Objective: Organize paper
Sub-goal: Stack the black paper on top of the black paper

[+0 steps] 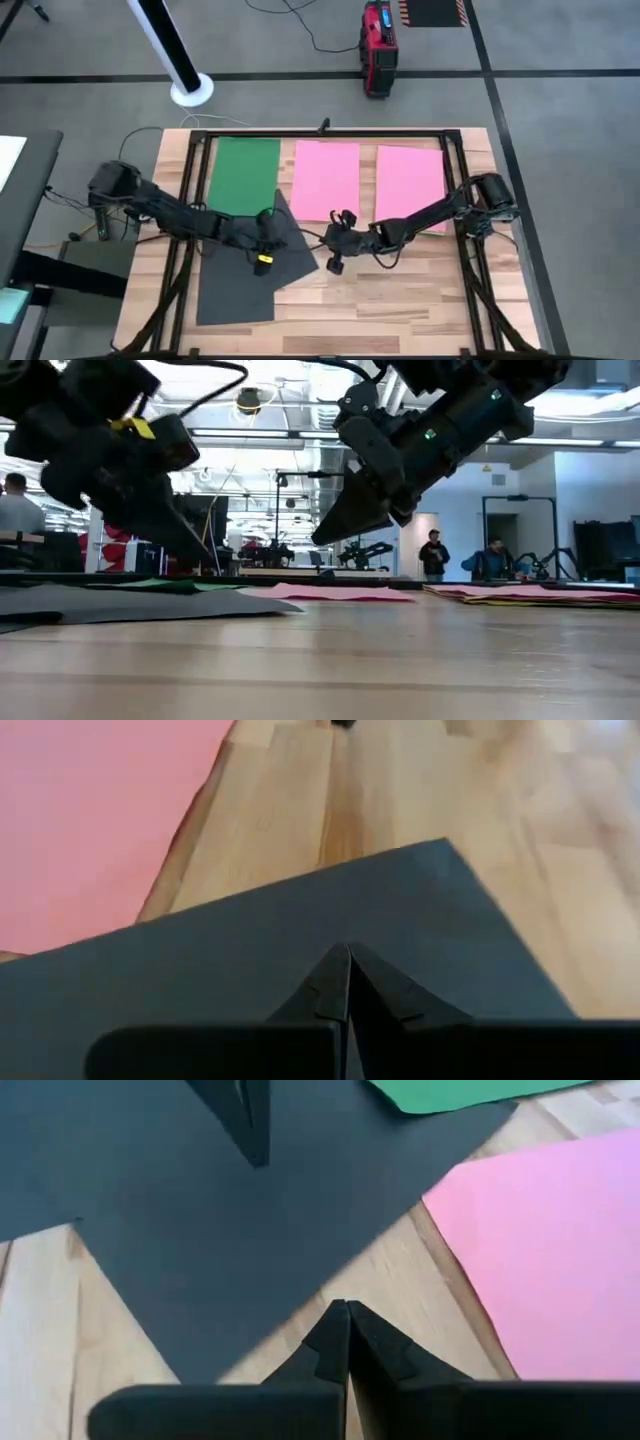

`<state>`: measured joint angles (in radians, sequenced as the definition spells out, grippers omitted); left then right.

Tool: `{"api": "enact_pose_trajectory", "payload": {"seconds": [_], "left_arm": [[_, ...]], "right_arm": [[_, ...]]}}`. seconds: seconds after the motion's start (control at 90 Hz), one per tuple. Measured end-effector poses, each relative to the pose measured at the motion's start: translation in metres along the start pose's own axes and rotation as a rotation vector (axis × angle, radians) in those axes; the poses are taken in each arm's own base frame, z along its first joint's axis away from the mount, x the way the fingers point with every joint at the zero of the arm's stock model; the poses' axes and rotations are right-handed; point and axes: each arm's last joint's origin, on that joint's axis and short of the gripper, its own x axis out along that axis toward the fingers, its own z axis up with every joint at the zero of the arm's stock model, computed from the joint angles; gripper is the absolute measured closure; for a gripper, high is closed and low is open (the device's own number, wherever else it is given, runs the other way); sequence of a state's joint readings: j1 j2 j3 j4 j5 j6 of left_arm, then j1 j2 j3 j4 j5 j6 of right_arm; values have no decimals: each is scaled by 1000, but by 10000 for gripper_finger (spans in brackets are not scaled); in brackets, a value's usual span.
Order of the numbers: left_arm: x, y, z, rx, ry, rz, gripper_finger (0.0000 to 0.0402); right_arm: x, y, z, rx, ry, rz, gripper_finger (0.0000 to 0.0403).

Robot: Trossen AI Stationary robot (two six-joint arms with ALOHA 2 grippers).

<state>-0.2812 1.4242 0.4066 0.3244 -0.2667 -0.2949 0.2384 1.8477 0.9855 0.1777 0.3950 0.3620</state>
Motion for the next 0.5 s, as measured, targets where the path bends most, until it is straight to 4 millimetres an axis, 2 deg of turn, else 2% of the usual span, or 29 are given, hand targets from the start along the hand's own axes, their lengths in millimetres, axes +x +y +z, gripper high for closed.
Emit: {"api": "enact_pose_trajectory", "payload": {"seconds": [0.322,0.5], "left_arm": [[38,-19,6,109,136,110,402],[41,-40,10,108,159,83,401]], "right_arm": [[1,-4,-5,-27,55,-21,403],[-1,-1,-9,-51,83,-18,403]]}}
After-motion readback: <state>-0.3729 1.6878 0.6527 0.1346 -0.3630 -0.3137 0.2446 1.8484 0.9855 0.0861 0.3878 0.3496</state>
